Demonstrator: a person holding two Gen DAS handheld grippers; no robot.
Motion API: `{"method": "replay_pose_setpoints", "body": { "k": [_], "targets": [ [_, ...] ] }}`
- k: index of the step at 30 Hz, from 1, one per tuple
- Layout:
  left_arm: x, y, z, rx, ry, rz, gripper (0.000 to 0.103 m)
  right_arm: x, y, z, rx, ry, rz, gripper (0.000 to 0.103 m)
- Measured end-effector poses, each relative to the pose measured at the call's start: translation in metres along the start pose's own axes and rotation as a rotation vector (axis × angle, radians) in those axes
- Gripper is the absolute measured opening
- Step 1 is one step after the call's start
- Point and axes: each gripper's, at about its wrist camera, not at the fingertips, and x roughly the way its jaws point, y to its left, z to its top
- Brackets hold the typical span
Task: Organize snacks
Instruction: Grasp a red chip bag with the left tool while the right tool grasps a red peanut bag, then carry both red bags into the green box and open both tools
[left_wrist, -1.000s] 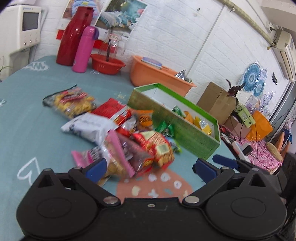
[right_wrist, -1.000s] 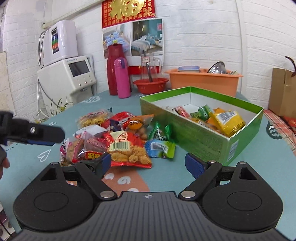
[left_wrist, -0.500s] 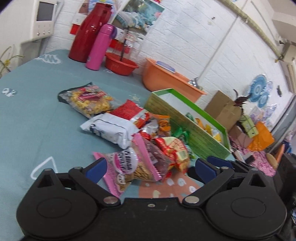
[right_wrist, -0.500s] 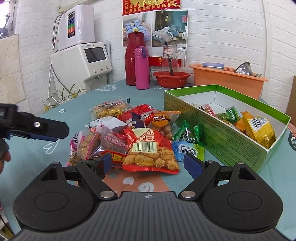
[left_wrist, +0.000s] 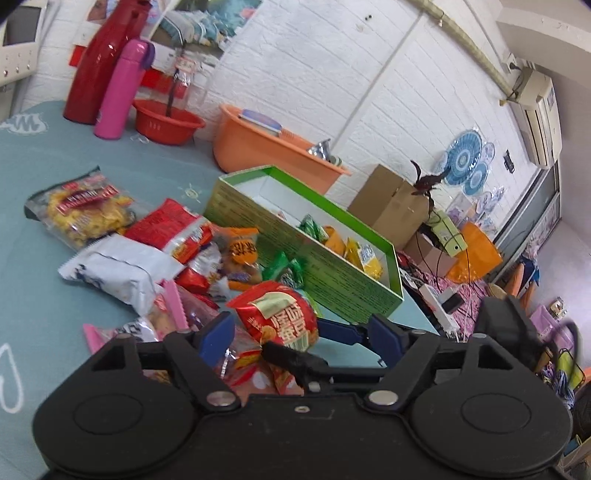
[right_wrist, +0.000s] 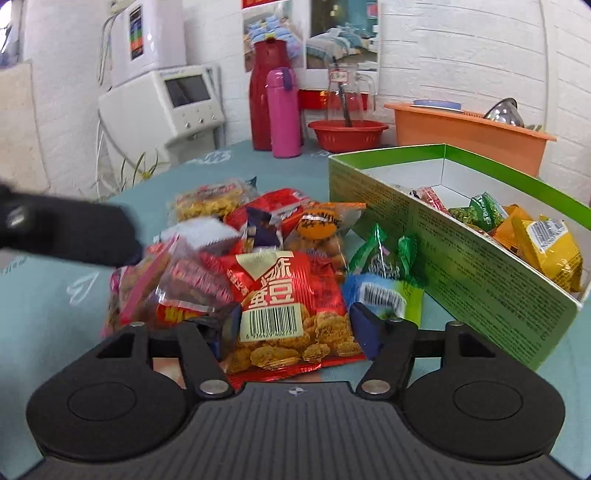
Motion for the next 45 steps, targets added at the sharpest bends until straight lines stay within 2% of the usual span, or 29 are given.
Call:
{"method": "replay_pose_setpoints", "body": {
  "k": [7, 18, 22, 28, 31, 32, 33, 34, 38, 40, 45],
  "targets": [
    [0.036, -0.019, -0.012, 0.028, 0.107, -0.02, 0.103, -0.048, 0.001, -0.031, -0.078, -0.019, 0.007, 0.103],
    [0.079, -0.034, -0.025, 0.077, 0.234, -0.056, 0.103, -0.074, -0.008, -0.052, -0.027, -0.043, -0.091, 0.103],
    [0.072, -0.03, -0.032, 0.047, 0.244, -0.071, 0.103, -0.076, -0.017, -0.055, 0.046, -0.014, -0.085, 0.103],
    [0.078, -0.02, -0.03, -0.02, 0.246, -0.07, 0.103, -0.072, -0.013, -0.055, 0.056, -0.007, -0.061, 0.103],
    [0.081, -0.023, -0.03, 0.004, 0.247, -0.077, 0.103, -0.069, -0.013, -0.053, 0.072, -0.001, -0.071, 0.103],
    [0.081, -0.024, -0.031, 0.017, 0.244, -0.074, 0.095, -0.068, -0.013, -0.053, 0.079, 0.0, -0.069, 0.103],
    [0.083, -0.024, -0.031, 0.028, 0.243, -0.068, 0.081, -0.068, -0.014, -0.054, 0.086, 0.002, -0.078, 0.103],
    [0.083, -0.023, -0.033, 0.022, 0.243, -0.081, 0.081, -0.067, -0.015, -0.054, 0.09, 0.006, -0.09, 0.103],
    [0.082, -0.024, -0.035, 0.005, 0.234, -0.085, 0.08, -0.065, -0.016, -0.054, 0.094, 0.005, -0.103, 0.093],
    [0.079, -0.028, -0.035, 0.01, 0.222, -0.087, 0.079, -0.065, -0.017, -0.053, 0.099, 0.007, -0.104, 0.082],
    [0.071, -0.037, -0.026, 0.021, 0.177, -0.1, 0.078, -0.074, -0.015, -0.048, 0.077, -0.015, -0.125, 0.08]
  ]
}}
